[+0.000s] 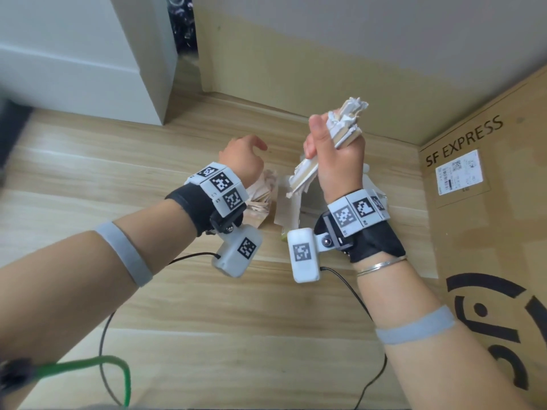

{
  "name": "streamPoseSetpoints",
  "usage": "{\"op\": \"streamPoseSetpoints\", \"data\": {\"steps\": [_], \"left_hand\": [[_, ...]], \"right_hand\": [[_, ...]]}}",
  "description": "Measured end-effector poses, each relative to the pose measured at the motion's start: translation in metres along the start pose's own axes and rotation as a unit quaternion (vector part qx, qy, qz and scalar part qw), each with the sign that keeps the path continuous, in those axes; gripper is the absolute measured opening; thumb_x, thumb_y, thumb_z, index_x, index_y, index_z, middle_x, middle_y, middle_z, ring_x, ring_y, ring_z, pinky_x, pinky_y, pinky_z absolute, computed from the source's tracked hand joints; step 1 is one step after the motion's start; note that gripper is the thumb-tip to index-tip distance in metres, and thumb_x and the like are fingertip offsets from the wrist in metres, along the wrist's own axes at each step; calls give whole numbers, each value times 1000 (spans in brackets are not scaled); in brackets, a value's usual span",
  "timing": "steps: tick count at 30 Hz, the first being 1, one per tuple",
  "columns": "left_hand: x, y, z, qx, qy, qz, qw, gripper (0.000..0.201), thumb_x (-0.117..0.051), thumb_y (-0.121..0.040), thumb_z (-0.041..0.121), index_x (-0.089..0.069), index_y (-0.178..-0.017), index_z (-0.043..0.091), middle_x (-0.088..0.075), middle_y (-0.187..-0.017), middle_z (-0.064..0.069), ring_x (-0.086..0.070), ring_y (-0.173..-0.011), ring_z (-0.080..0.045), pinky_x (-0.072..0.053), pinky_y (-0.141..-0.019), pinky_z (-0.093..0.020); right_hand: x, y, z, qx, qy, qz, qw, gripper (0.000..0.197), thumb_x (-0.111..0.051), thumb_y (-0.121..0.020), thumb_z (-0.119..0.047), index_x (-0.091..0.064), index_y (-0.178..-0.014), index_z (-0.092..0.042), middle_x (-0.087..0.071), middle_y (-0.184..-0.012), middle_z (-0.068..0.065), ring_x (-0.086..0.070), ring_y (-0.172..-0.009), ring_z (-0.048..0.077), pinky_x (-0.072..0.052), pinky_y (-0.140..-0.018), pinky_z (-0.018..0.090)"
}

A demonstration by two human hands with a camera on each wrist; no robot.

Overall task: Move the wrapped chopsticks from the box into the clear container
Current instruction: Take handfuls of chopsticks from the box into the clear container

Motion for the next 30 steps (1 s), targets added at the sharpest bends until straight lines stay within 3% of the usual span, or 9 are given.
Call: {"op": "streamPoseSetpoints", "data": {"steps": [2, 5, 11, 16, 18, 20, 22, 24, 30], "left_hand": [[2, -2, -11, 22, 15, -13, 1000, 46, -35, -86, -5, -58, -121, 14, -53, -133, -13, -58, -94, -31, -45, -60, -23], [6, -2, -20, 50, 27, -23, 998, 37, -36, -92, 3, -59, -120, 12, -57, -130, -12, -58, -109, -29, -42, -77, -27], [12, 2, -21, 57, 46, -39, 997, 29, -43, -94, 13, -64, -114, 8, -64, -120, -11, -58, -109, -28, -39, -80, -27], [15, -1, -27, 67, 83, -61, 992, 23, -53, -91, 16, -67, -104, 4, -58, -87, -6, -45, -62, -12, -36, -59, -21], [16, 1, -28, 70, 87, -65, 992, 22, -56, -90, 16, -67, -103, 3, -56, -79, -3, -43, -58, -11, -32, -53, -19], [16, 2, -28, 68, 90, -67, 991, 25, -55, -90, 16, -66, -107, 0, -64, -87, -9, -51, -70, -18, -36, -59, -22], [16, 2, -28, 70, 91, -64, 991, 27, -50, -91, 9, -66, -110, -2, -67, -107, -21, -55, -83, -26, -39, -69, -27], [17, 2, -29, 80, 104, -58, 990, 25, -47, -91, 5, -67, -106, -2, -66, -115, -24, -55, -75, -24, -40, -65, -26], [14, 4, -26, 79, 95, -62, 990, 25, -49, -91, 7, -67, -106, -2, -64, -119, -23, -44, -80, -18, -31, -52, -19]], "right_hand": [[-8, -1, -8, 10, -53, -3, 999, 33, -55, -90, -11, -46, -60, -22, -44, -42, -9, -41, -41, 11, -38, -53, 28], [-22, -2, -17, 27, -81, -8, 996, 27, -52, -91, -7, -46, -67, -19, -46, -43, -10, -42, -40, 10, -39, -50, 25], [-54, 4, -11, 24, -77, -55, 995, 34, -53, -90, -12, -49, -60, -28, -48, -44, -9, -45, -43, 12, -42, -55, 29], [-64, 9, 23, -29, -1, -80, 996, 38, -55, -90, -17, -60, -54, -28, -55, -45, -9, -52, -50, 13, -46, -68, 33], [-63, 11, 35, -67, 41, -83, 993, 38, -59, -89, -17, -60, -52, -26, -60, -50, -10, -57, -53, 4, -48, -69, 21], [-63, 12, 48, -101, 108, -90, 985, 24, -69, -81, -25, -60, -59, -29, -65, -64, -9, -62, -64, 1, -49, -71, 18], [-65, 13, 56, -101, 164, -92, 977, 14, -74, -63, -44, -61, -69, -40, -68, -87, 2, -64, -90, 20, -51, -85, 35], [-61, 12, 63, -102, 214, -94, 967, 28, -70, -50, -52, -57, -75, -48, -67, -101, 5, -59, -105, 29, -48, -93, 42], [-51, 13, 56, -72, 256, -134, 954, 28, -77, -70, -21, -56, -63, -39, -53, -103, -11, -50, -115, 21, -35, -100, 32]]}}
Point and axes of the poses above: each hand's wrist, its own y-axis away from the middle knuckle, its own x-axis out of the back of the hand, z = x × y, the point moved 5 cm from there along -y, towards the middle knuckle
